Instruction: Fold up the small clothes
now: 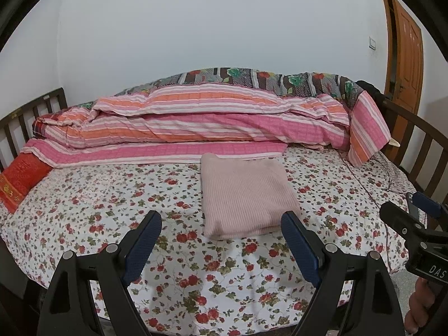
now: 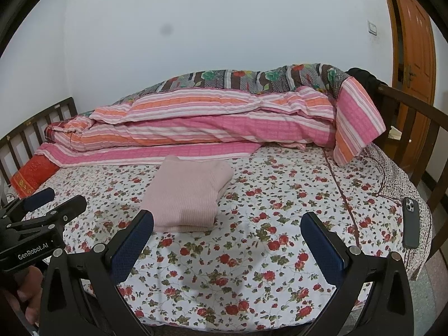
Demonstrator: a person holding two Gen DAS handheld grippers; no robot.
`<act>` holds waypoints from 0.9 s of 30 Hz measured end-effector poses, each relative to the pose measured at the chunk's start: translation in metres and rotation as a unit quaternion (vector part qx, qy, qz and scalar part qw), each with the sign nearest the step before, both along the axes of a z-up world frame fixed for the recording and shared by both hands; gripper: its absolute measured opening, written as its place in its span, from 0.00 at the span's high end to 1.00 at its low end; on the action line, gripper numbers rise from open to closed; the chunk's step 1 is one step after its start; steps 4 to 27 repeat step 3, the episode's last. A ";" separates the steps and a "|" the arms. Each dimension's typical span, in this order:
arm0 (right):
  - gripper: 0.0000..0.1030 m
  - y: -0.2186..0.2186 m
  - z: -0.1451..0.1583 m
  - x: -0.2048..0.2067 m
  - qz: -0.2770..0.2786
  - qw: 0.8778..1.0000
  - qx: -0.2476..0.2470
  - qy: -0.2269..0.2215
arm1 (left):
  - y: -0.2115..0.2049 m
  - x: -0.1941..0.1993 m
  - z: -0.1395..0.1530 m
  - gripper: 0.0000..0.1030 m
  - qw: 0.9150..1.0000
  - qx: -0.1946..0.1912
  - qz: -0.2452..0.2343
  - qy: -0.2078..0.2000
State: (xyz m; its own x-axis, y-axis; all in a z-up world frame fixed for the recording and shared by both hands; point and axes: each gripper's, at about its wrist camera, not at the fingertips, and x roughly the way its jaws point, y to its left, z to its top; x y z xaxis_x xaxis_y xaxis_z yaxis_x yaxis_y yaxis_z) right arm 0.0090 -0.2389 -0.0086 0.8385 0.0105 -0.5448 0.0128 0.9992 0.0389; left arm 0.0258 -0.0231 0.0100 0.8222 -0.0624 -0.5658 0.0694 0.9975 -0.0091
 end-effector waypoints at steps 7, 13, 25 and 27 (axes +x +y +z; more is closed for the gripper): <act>0.00 0.001 0.000 -0.001 0.000 1.000 -0.001 0.001 | -0.001 0.000 0.002 0.16 1.000 0.003 -0.003 -0.004; 0.00 0.001 0.000 -0.001 0.000 1.000 -0.001 0.001 | -0.001 0.000 0.002 0.16 1.000 0.003 -0.003 -0.004; 0.00 0.001 0.000 -0.001 0.000 1.000 -0.001 0.001 | -0.001 0.000 0.002 0.16 1.000 0.003 -0.003 -0.004; 0.00 0.001 0.000 -0.001 0.000 1.000 -0.001 0.001 | -0.001 0.000 0.002 0.16 1.000 0.003 -0.003 -0.004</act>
